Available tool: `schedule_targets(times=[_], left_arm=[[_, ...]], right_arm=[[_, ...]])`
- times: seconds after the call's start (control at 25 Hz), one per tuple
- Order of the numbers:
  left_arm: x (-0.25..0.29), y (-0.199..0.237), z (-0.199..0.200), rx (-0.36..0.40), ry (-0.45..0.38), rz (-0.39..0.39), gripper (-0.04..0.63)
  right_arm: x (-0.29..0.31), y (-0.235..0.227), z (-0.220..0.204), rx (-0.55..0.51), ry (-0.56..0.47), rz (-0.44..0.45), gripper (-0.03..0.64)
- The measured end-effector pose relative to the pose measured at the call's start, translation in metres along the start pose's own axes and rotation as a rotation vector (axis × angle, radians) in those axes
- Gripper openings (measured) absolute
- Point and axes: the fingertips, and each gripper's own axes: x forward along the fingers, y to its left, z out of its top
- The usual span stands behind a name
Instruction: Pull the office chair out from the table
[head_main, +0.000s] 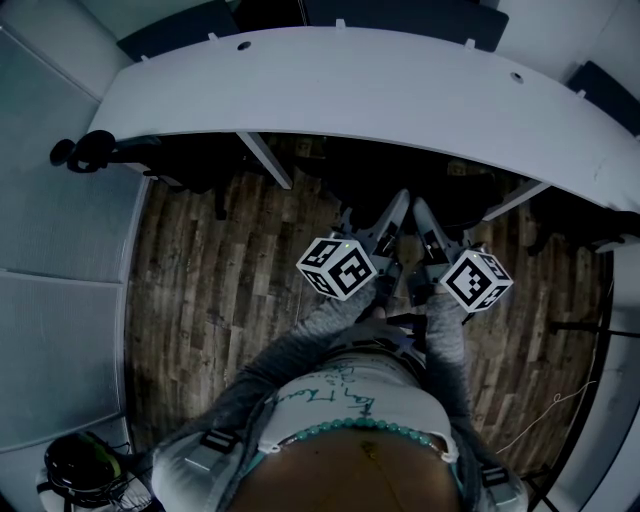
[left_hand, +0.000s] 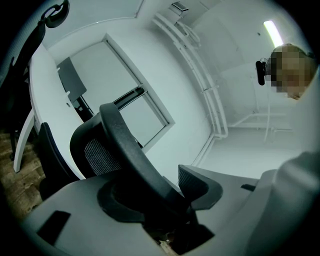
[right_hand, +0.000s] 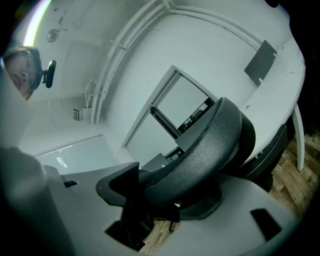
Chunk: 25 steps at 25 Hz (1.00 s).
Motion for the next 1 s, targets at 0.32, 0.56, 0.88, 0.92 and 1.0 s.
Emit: schedule_targets(times=[0.32,0.56,0.88,0.92,1.0], left_arm=[[-0.003,-0.001,0.0,-0.005,-0.002,0.003,0.235],[-0.01,-0.009,-0.002,-0.004,-0.015,-0.004,0.235],[-0.021,-0.024,-0.013,-0.007,-0.015,-0.004,0.235],[-0.023,-0.025,-0.014,-0.007,-0.016,-0.003,0.235],[-0.027,-0.029,-0.018,-0.006,-0.016,-0.004,0.235]], right_arm=[[-0.002,0.002,-0.001,0.001,-0.003,0.0,0.259],[-0.011,0.007,-0.001,0.007,-0.016,0.01,0.259],[-0.032,0.01,-0.004,0.01,-0.01,0.014,0.259],[-0.035,0.01,-0.004,0.009,-0.007,0.014,0.259],[-0.041,0.011,-0.006,0.01,-0.005,0.015,0.258]])
